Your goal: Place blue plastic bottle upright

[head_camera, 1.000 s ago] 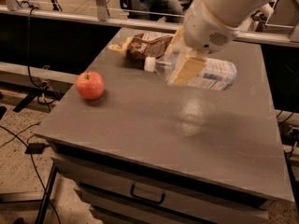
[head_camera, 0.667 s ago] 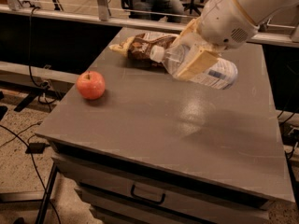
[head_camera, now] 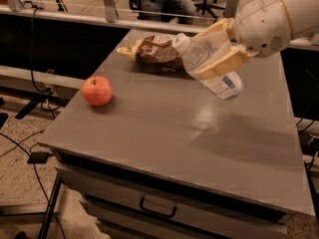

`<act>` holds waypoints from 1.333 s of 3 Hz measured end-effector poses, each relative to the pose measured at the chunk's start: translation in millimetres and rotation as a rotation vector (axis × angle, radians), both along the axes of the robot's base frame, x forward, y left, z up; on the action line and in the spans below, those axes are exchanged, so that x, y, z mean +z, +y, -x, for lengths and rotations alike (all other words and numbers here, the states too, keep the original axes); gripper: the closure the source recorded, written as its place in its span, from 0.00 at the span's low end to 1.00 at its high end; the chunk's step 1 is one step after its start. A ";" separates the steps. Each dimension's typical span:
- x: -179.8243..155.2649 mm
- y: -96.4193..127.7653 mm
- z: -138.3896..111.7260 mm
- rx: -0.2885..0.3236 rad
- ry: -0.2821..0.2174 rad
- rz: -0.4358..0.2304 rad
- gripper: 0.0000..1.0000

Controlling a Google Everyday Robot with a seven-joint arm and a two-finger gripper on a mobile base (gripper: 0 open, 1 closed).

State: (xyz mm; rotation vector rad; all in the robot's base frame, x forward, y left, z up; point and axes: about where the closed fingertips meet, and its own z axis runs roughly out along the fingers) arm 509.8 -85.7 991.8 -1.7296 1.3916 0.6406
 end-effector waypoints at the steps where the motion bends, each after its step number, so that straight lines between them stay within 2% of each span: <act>1: 1.4 -4.9 -1.7 0.047 0.017 -0.202 1.00; 2: 3.5 -11.2 -2.0 0.073 0.041 -0.346 1.00; 3: 2.8 -17.8 -2.8 0.058 0.088 -0.450 1.00; 4: -2.6 -21.9 -5.2 0.037 0.148 -0.520 1.00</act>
Offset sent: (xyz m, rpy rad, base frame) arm 0.0026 -0.0292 0.0061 0.5253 0.0750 0.0969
